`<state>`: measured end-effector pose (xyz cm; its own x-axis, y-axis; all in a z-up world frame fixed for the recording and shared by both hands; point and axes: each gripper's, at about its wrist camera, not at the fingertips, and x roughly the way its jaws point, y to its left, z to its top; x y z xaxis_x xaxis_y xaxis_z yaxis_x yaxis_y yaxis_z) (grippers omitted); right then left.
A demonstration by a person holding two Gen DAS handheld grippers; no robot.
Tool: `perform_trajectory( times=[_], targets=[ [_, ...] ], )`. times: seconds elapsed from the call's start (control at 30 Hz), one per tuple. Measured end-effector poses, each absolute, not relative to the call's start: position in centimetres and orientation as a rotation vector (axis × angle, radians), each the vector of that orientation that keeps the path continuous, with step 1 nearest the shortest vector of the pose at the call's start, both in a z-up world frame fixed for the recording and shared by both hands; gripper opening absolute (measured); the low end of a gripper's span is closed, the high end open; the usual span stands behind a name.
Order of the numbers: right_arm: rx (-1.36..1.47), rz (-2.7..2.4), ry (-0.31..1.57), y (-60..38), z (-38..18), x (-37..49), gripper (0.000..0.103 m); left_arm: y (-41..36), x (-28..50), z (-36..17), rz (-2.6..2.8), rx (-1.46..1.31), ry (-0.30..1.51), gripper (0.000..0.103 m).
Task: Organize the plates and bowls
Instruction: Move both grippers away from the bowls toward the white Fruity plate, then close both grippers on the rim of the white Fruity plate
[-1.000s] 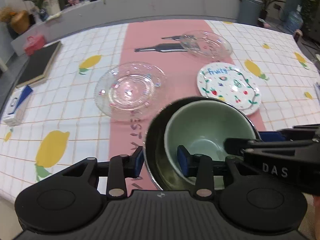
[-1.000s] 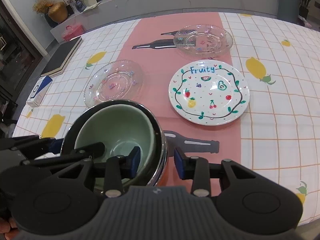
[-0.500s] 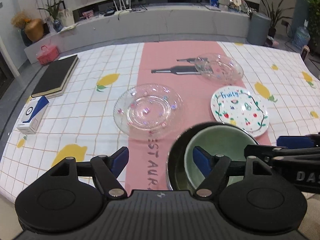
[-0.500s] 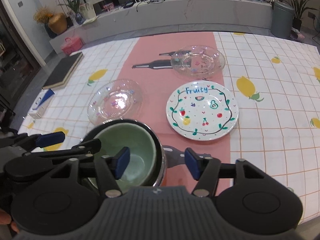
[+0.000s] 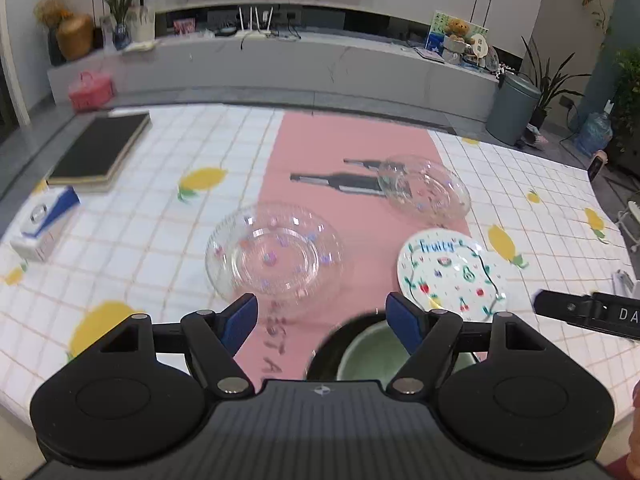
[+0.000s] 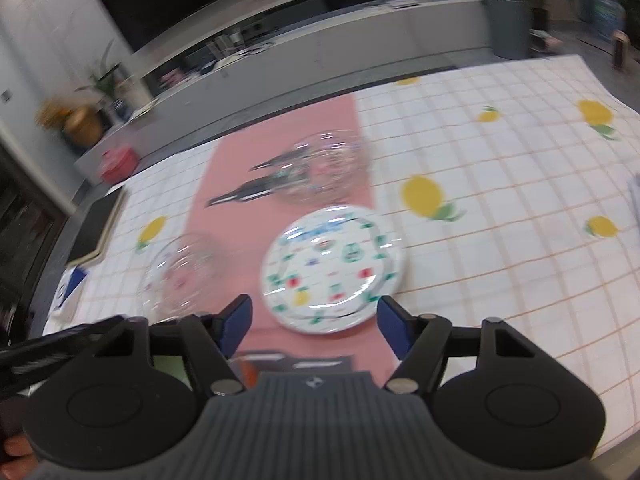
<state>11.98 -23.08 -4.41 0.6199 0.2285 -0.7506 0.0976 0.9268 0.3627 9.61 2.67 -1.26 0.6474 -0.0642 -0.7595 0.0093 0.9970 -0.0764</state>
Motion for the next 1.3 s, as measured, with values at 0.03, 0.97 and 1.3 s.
perform_trajectory(
  times=[0.03, 0.97, 1.3],
  targets=[
    [0.41, 0.067, 0.906, -23.9, -4.8, 12.1, 0.062, 2.5, 9.9, -1.0, -0.04, -0.06, 0.862, 0.086],
    [0.8, 0.109, 0.959, -31.3, -14.9, 16.5, 0.026, -5.5, 27.5, -8.9, -0.31, -0.006, 1.261, 0.077],
    [1.021, 0.157, 0.951, -32.4, -17.1, 16.9, 0.025, -4.3, 29.4, -11.7, -0.442, -0.2, 1.352, 0.074]
  ],
)
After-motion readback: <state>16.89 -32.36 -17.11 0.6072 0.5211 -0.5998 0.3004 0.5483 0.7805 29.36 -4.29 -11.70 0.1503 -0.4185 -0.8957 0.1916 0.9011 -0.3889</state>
